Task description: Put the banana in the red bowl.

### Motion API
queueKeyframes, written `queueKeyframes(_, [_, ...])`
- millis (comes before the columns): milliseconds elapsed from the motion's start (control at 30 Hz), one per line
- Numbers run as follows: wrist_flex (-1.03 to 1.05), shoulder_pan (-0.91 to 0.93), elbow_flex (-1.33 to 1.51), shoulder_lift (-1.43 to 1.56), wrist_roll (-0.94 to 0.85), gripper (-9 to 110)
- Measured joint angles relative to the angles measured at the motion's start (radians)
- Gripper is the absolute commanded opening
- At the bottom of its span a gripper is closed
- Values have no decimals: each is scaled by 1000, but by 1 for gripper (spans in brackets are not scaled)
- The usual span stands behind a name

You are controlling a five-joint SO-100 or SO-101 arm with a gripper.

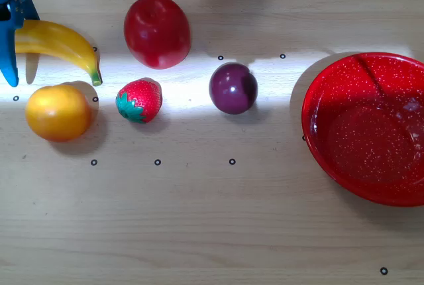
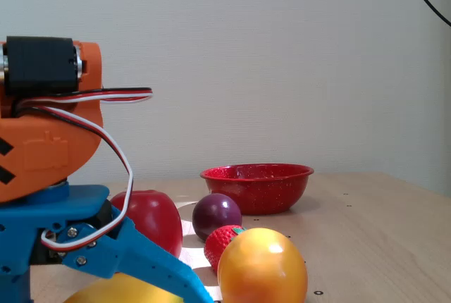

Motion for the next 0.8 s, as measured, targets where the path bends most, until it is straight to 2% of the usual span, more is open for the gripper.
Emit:
queueKeyframes(633, [-2,0,0,0,6,32])
queueKeyframes(800, [-2,-2,-18,0,5,10])
